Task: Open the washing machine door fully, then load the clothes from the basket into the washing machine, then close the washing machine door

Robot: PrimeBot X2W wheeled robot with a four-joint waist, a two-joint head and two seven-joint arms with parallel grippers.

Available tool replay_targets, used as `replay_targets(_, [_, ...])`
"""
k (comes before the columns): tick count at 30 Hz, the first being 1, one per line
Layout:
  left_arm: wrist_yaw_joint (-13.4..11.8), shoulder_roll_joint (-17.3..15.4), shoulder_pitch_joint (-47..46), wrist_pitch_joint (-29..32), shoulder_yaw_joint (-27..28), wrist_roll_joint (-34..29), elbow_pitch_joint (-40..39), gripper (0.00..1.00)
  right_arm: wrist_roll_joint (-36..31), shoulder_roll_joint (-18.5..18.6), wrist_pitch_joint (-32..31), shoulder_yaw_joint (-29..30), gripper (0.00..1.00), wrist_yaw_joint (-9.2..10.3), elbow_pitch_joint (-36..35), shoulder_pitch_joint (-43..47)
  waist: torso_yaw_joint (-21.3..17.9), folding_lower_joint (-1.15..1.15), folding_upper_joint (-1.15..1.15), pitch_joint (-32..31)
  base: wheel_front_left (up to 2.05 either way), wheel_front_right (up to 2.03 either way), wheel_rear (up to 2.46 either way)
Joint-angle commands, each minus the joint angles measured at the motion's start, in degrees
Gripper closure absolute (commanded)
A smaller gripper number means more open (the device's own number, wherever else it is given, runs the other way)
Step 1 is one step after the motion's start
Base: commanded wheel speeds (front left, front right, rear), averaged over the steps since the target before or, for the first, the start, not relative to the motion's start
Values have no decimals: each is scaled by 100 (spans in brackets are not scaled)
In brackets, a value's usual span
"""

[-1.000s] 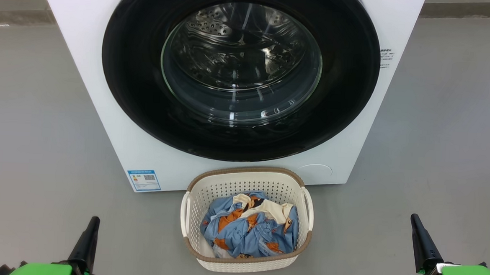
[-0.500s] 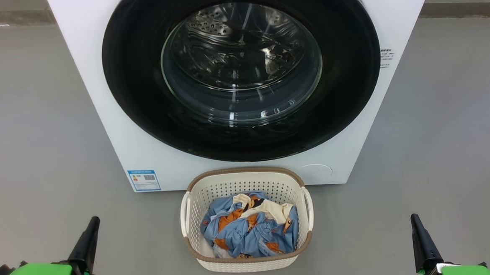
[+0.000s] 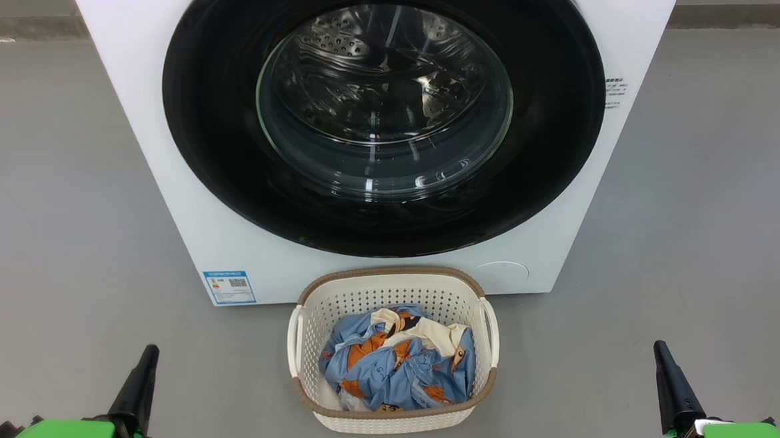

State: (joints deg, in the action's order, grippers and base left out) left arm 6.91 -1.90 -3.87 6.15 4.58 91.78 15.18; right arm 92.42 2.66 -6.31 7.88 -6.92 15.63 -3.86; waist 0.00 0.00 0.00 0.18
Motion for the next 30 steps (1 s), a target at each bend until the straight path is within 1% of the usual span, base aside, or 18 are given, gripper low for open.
replay_targets(1, [58,-98,-232,36,196,37,-114,100,-31,22,-23,-130,100,-57,-160,-233,0,0,0,0,0,0,0])
replay_targets(17, [58,-98,-232,35,196,38,-114,100,-31,21,-22,-130,100,-57,-160,-233,0,0,0,0,0,0,0])
replay_targets(18, [-5,4,9,-4,-5,-3,17,0,0,-1,2,-1,0,1,19,6,0,0,0,0,0,0,0])
replay_targets(22, [-11,129,195,-6,-41,-5,262,0,-2,-64,5,-3,0,2,293,177,0,0,0,2,0,0,0])
replay_targets(25, [-10,135,209,-51,-52,-19,273,0,-22,-68,50,-29,0,1,284,185,0,2,0,13,0,0,0])
replay_targets(28, [-9,129,209,-102,-59,-38,267,0,-52,-66,101,-60,0,-1,256,181,0,12,0,-1,0,0,0])
replay_targets(30, [-8,126,216,-136,-63,-53,262,0,-84,-65,136,-75,0,-2,236,185,0,12,0,-7,0,0,0])
